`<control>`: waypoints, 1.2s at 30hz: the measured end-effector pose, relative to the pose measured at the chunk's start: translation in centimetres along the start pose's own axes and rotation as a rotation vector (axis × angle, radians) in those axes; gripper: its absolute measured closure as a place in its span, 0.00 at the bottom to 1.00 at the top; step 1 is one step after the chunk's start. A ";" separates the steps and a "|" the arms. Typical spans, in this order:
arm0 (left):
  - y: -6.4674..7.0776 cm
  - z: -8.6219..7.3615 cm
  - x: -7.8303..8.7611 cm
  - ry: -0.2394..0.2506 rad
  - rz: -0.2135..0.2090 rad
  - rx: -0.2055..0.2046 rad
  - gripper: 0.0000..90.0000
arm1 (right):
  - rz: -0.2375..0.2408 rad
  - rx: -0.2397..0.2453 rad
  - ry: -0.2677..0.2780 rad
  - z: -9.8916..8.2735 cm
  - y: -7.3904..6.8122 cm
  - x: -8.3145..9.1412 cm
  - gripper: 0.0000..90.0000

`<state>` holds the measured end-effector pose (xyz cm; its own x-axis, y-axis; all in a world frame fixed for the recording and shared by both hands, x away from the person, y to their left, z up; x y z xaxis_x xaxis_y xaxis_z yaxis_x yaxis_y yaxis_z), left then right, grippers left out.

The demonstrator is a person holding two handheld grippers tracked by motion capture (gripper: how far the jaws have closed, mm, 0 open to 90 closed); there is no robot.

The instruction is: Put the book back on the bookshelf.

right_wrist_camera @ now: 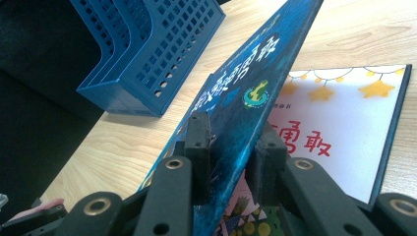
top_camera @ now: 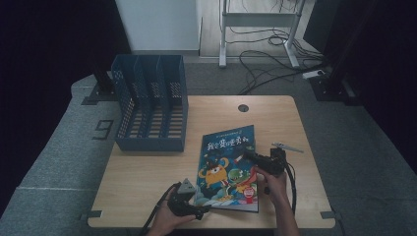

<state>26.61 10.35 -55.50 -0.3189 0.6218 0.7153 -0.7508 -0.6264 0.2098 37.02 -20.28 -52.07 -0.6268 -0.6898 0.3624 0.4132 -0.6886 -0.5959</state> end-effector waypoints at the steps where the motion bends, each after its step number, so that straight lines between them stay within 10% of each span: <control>1: 0.0 0.0 0.0 -0.004 0.000 -0.001 0.14 | -0.001 -0.002 0.001 0.0 0.0 0.0 0.81; 36: -0.2 0.0 -0.1 -0.004 0.006 0.007 0.14 | -0.030 0.014 0.002 0.3 -0.2 0.5 0.80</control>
<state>26.77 10.37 -55.60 -0.3214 0.6160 0.7192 -0.7446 -0.6337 0.2100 36.81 -20.61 -51.55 -0.6405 -0.6685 0.3779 0.4037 -0.7118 -0.5748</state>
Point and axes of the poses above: each handheld gripper's, and its own axes: x roughly backward along the jaws, z roughly out of its top, y roughly to its right, the point moved 2 cm from there along -x, roughly forward along the jaws
